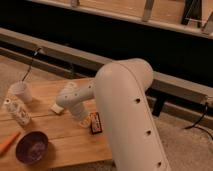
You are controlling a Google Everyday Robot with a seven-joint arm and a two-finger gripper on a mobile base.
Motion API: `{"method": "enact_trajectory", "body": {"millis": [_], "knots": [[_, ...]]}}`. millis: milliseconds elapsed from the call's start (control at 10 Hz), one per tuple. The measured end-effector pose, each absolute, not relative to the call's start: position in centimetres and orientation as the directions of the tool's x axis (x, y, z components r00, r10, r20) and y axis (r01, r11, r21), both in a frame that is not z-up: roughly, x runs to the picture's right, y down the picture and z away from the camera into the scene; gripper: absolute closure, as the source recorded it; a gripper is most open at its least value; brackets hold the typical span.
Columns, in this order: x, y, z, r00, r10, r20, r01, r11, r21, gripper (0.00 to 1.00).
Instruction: Push the eraser across the table
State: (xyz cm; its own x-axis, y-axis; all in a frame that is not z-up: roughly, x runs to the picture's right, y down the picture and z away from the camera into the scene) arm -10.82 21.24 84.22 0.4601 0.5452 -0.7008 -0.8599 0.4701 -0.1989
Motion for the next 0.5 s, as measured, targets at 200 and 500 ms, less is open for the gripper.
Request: {"method": "enact_trajectory", "body": {"millis": [200,500], "knots": [[-9.9,20.7,84.5,0.436,0.561,-0.704,-0.873,0.455,-0.177,1.0],[-8.4,20.4,84.6,0.407,0.571,-0.713,-0.885,0.441,-0.152,1.0]]}}
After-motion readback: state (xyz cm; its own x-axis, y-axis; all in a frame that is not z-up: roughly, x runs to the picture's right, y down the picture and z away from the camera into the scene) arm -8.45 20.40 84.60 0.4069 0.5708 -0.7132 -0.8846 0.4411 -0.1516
